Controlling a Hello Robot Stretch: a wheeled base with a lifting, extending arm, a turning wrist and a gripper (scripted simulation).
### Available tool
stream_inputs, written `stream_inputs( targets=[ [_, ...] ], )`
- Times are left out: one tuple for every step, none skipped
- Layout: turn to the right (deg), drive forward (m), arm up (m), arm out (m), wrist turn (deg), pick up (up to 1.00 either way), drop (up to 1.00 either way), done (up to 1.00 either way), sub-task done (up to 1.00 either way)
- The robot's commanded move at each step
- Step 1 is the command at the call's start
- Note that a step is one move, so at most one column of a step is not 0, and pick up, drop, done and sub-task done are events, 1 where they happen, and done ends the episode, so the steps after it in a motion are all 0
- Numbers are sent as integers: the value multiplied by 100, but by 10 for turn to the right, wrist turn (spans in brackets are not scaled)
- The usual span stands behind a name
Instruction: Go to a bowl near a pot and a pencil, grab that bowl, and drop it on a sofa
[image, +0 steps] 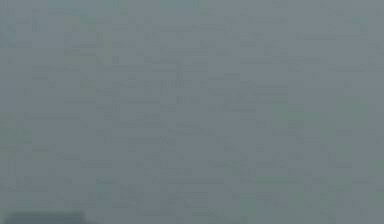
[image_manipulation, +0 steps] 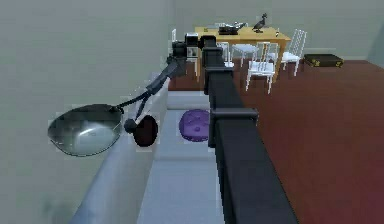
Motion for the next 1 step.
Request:
stream_inputs(
  targets=[
    [0,0,0,0,450,0,0,0,0]
  ],
)
